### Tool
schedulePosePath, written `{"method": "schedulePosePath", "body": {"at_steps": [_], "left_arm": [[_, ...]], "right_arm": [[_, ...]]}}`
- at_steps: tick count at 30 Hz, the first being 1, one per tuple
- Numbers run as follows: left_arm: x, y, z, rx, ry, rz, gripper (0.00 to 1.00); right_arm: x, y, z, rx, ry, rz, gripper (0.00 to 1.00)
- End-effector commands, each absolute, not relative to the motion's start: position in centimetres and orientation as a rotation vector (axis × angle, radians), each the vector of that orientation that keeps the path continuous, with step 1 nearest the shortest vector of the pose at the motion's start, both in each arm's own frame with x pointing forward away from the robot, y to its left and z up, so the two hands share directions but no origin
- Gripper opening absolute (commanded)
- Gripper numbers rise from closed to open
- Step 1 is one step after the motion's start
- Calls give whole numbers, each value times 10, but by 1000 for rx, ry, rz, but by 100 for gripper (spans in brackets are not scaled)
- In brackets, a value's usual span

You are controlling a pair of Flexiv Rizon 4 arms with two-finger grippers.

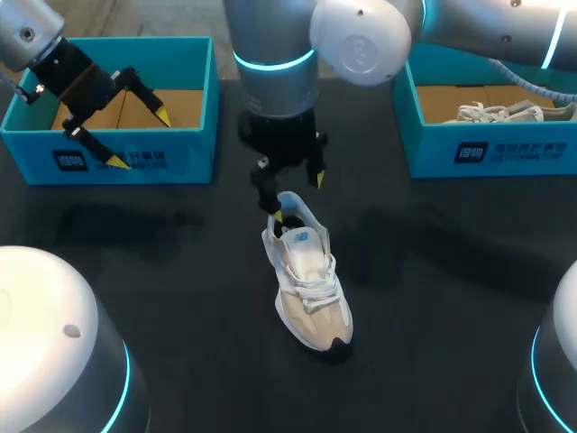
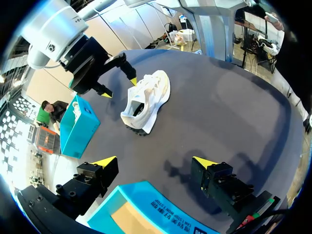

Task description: Take the shoe out of the shoebox, open the shoe tongue, remove and reinsert the insole, then place the shoe into the shoebox

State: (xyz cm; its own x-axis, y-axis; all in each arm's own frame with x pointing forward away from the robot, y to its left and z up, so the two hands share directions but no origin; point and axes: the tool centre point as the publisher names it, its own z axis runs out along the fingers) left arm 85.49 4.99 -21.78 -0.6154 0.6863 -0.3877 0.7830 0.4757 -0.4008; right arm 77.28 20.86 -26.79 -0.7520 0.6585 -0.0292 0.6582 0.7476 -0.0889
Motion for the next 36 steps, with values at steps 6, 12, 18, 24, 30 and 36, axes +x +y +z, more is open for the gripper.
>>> {"method": "schedulePosePath", "body": {"at_steps": [6, 12, 18, 24, 30, 36], "left_arm": [[856, 50, -218, 1284, 2548, -827, 100], [856, 50, -218, 1284, 2548, -827, 100], [856, 50, -218, 1284, 2548, -827, 100], [856, 50, -218, 1284, 2548, -827, 100], [856, 50, -218, 1284, 2548, -827, 100], [856, 50, -218, 1284, 2548, -827, 100]], "right_arm": [[782, 216, -266, -649, -3111, 163, 100], [789, 220, -260, -367, -3192, 177, 100], [795, 231, -262, -107, -3249, 104, 100], [813, 237, -273, 27, -3250, 100, 100], [835, 231, -291, 88, -3236, 136, 100], [849, 224, -314, 158, -3231, 160, 100]]}}
